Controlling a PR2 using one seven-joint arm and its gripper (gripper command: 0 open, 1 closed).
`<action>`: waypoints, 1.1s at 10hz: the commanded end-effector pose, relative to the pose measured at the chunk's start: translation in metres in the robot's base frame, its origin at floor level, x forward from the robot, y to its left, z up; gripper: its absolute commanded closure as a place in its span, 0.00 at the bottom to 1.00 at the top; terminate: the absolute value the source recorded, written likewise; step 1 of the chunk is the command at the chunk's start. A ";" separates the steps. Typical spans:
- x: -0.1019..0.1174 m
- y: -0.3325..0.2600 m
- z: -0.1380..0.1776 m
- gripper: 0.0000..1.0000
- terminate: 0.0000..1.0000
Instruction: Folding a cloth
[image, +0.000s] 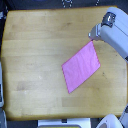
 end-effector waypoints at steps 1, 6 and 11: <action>0.001 0.001 -0.001 0.00 0.00; -0.015 -0.046 -0.058 0.00 0.00; -0.054 -0.037 -0.118 0.00 0.00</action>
